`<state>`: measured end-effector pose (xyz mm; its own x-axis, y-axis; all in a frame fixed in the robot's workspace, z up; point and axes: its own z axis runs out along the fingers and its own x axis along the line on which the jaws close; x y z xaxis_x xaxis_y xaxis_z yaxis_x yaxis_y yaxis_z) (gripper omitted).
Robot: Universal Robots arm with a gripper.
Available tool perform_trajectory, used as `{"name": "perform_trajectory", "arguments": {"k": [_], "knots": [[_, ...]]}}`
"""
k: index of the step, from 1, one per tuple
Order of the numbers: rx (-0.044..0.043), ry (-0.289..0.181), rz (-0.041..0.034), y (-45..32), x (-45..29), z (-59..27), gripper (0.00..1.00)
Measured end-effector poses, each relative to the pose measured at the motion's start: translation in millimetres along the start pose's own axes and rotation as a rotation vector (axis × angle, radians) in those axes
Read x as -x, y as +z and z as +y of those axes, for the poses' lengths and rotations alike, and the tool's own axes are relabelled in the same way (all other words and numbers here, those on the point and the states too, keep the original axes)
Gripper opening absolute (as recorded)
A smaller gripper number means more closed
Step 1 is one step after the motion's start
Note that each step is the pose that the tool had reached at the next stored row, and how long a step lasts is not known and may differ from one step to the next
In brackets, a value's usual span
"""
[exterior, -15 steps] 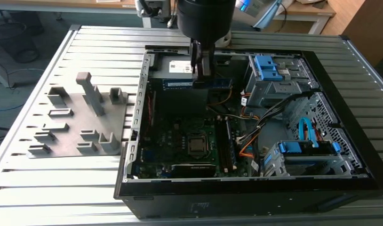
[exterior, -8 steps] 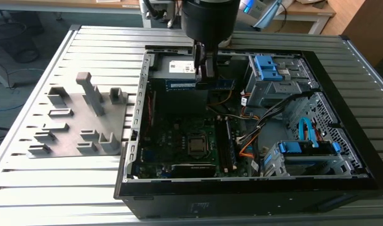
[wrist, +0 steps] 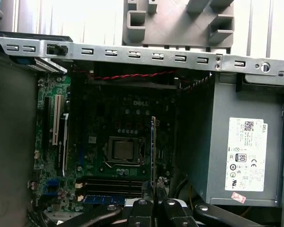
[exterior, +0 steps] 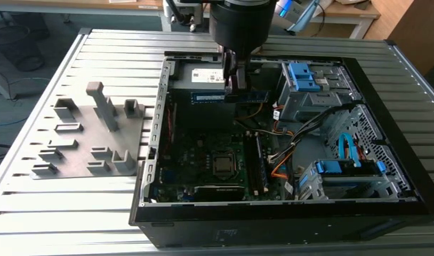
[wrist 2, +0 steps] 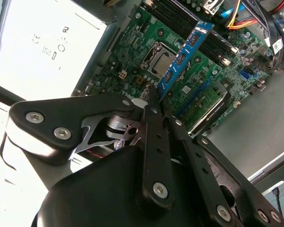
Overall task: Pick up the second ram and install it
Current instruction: 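Pick up the second ram and move it above second insertion slot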
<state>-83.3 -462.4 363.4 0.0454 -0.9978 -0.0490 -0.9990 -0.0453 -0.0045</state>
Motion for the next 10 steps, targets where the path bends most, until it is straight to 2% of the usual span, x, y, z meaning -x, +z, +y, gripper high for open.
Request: {"name": "perform_trajectory", "arguments": {"k": [10], "knots": [[0.0001,0.000,0.0002,2.7,-0.3,-5.0,0.14]]}}
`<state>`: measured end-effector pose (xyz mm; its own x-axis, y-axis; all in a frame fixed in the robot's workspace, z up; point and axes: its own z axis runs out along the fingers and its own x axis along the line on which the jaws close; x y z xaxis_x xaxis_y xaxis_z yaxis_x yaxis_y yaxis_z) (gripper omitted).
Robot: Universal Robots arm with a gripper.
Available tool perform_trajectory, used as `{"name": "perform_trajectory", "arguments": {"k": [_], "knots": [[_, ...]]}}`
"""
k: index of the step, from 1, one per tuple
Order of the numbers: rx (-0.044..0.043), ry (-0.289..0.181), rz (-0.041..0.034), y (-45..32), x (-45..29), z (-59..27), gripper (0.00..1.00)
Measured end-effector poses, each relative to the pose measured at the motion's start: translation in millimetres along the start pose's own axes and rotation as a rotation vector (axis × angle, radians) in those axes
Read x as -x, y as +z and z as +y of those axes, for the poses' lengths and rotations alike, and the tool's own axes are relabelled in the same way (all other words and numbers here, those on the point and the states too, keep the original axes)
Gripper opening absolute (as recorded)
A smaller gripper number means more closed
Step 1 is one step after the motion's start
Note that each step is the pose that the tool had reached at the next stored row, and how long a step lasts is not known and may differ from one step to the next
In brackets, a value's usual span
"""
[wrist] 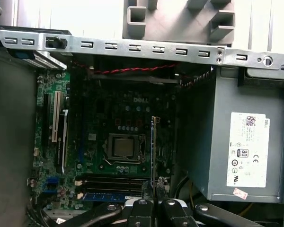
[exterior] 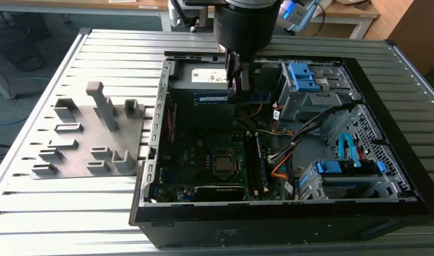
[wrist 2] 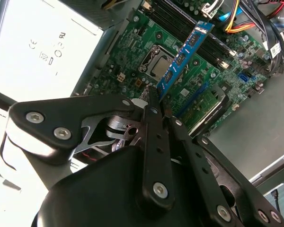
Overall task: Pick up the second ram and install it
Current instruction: 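Pick up the second ram and move it above second insertion slot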
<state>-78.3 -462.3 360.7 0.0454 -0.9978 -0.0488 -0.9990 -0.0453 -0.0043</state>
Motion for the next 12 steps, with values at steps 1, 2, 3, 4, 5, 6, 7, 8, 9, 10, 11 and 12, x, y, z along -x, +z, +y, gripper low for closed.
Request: {"name": "perform_trajectory", "arguments": {"k": [1,2,3,4,5,6,7,8,9,10,11,12], "knots": [[-0.0001,0.000,-0.0001,0.3,0.0,-0.3,0.14],[-0.0001,0.000,-0.0001,0.7,-0.1,-0.8,0.14],[0.0000,0.000,0.0000,1.0,-0.1,-1.3,0.14],[-0.0001,0.000,-0.0002,1.4,-0.2,-1.6,0.14],[-0.0001,0.000,-0.0001,1.8,-0.2,-2.0,0.14],[-0.0001,0.000,-0.0001,2.1,-0.2,-2.5,0.14],[-0.0001,0.000,-0.0001,2.5,-0.3,-3.2,0.14],[-0.0001,0.000,-0.0001,2.9,-0.3,-3.9,0.14],[-0.0001,0.000,-0.0002,3.3,-0.4,-4.4,0.14],[-0.0001,0.000,-0.0001,3.7,-0.4,-5.0,0.14],[-0.0001,0.000,-0.0001,4.1,-0.5,-5.6,0.14],[-0.0001,0.000,-0.0001,4.5,-0.5,-6.4,0.14]]}}
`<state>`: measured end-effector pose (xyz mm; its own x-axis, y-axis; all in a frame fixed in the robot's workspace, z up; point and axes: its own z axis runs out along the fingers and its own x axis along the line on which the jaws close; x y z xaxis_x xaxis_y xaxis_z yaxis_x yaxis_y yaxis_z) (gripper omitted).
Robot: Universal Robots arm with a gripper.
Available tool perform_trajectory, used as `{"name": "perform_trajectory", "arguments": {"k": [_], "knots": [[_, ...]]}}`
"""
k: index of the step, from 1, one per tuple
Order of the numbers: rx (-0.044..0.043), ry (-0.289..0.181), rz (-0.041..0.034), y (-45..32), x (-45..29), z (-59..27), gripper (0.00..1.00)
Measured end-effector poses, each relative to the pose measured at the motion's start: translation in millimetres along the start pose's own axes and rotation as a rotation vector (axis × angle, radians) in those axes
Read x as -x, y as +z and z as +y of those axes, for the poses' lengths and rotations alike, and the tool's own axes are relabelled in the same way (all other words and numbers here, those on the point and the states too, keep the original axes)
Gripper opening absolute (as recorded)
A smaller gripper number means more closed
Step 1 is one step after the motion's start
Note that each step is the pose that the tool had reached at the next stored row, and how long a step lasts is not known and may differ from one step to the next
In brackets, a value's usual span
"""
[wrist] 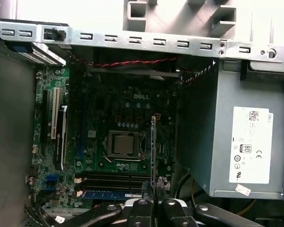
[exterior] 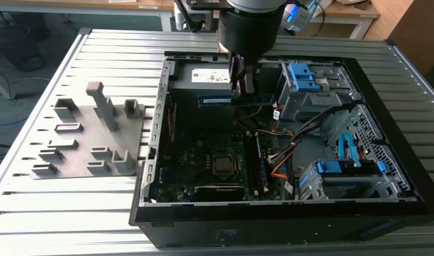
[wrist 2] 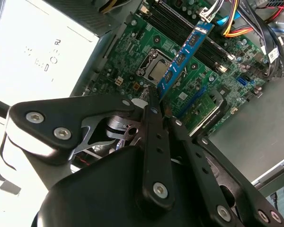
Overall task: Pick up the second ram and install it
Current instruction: 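Pick up the second ram and move it above second insertion slot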
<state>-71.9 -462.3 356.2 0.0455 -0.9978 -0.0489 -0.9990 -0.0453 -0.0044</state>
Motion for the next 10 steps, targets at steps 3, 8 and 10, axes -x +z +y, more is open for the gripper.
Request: {"name": "perform_trajectory", "arguments": {"k": [3,8,10], "knots": [[0.0000,0.000,-0.0001,1.2,-0.1,-1.8,0.14],[0.0000,0.000,-0.0001,3.4,-0.4,-4.1,0.14],[0.0000,0.000,0.0000,4.7,-0.5,-5.4,0.14]]}}
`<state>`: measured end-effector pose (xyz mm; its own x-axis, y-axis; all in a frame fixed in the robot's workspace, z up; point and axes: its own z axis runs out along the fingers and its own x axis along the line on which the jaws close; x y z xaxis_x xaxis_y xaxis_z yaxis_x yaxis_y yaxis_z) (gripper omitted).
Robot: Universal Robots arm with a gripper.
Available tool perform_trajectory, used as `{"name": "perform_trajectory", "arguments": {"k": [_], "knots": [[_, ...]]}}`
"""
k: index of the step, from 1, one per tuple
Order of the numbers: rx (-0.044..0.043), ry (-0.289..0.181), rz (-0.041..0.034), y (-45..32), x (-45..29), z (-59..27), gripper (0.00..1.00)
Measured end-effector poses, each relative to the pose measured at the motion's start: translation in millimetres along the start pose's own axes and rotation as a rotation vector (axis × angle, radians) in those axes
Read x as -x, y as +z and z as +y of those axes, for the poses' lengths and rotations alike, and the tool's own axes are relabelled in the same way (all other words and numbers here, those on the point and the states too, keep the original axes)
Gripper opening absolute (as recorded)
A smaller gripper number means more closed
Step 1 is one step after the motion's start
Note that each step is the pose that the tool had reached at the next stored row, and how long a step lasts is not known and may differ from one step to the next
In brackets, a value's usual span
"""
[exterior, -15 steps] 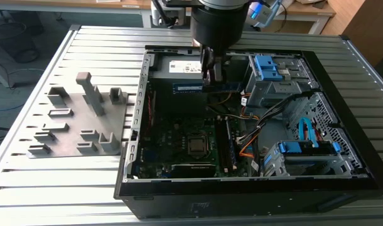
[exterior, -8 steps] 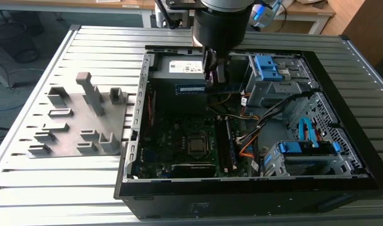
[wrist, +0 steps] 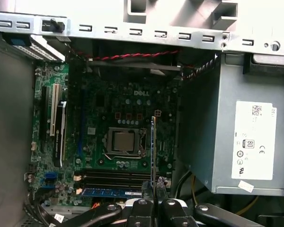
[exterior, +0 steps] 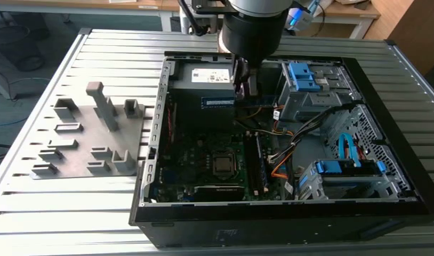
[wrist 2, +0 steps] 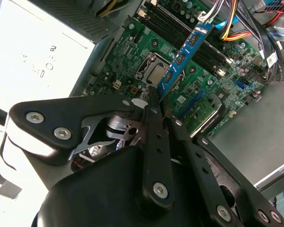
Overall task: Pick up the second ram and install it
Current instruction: 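Pick up the second ram and move it above second insertion slot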
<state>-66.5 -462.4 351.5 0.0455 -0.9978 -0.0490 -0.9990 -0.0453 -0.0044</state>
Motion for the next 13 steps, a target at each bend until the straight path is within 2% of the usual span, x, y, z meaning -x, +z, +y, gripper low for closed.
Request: {"name": "perform_trajectory", "arguments": {"k": [10,13], "knots": [[0.0000,0.000,0.0000,12.4,-1.1,-5.6,0.14],[0.0001,0.000,0.0002,15.3,-5.0,-5.5,0.14]]}}
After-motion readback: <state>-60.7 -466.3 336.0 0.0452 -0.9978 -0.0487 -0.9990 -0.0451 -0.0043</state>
